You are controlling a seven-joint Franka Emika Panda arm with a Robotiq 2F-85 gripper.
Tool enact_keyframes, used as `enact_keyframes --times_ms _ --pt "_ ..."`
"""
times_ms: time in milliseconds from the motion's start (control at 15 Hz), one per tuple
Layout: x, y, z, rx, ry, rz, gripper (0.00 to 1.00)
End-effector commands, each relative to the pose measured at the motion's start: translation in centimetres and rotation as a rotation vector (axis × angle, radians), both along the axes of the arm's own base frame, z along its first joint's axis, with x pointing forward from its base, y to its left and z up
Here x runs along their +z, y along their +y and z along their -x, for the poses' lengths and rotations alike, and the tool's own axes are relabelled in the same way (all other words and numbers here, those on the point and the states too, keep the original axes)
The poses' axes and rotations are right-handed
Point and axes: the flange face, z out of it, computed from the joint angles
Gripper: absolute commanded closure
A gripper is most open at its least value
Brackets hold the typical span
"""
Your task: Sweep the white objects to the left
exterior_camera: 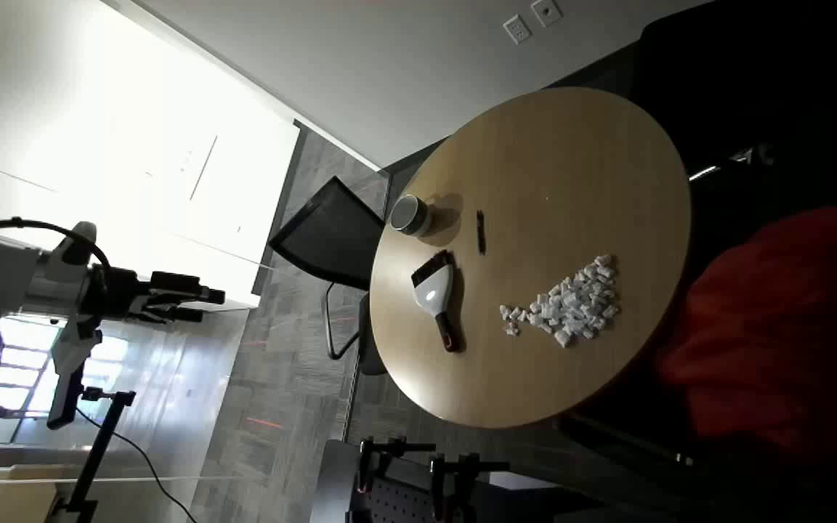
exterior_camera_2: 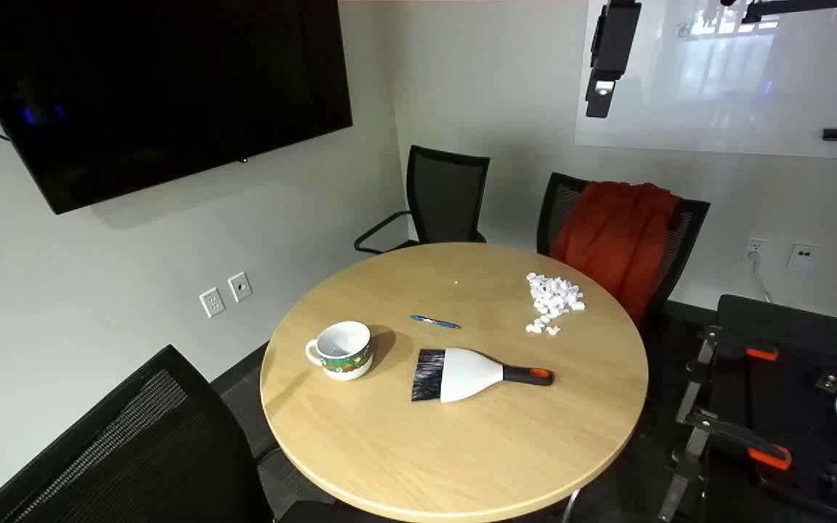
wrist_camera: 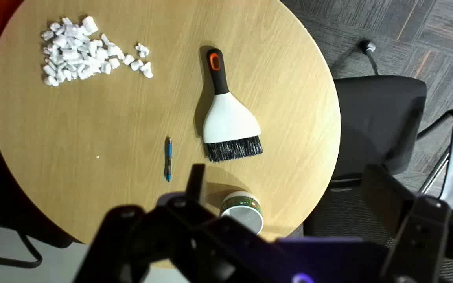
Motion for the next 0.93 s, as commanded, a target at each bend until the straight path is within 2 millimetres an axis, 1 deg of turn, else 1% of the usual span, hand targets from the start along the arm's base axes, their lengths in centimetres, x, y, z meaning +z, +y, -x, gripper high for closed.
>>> enact_keyframes --times_ms 0,667,733,867 --pt "0.1 0.0 0.0 0.0 0.0 0.0 0.0" --pt "0.1 0.0 0.0 0.0 0.0 0.0 0.0" --pt "-0.2 0.0 -0.1 0.019 -0.043 0.015 0.0" --pt "-1.4 -0.7 -0.8 0.032 -0.152 0.019 0.0"
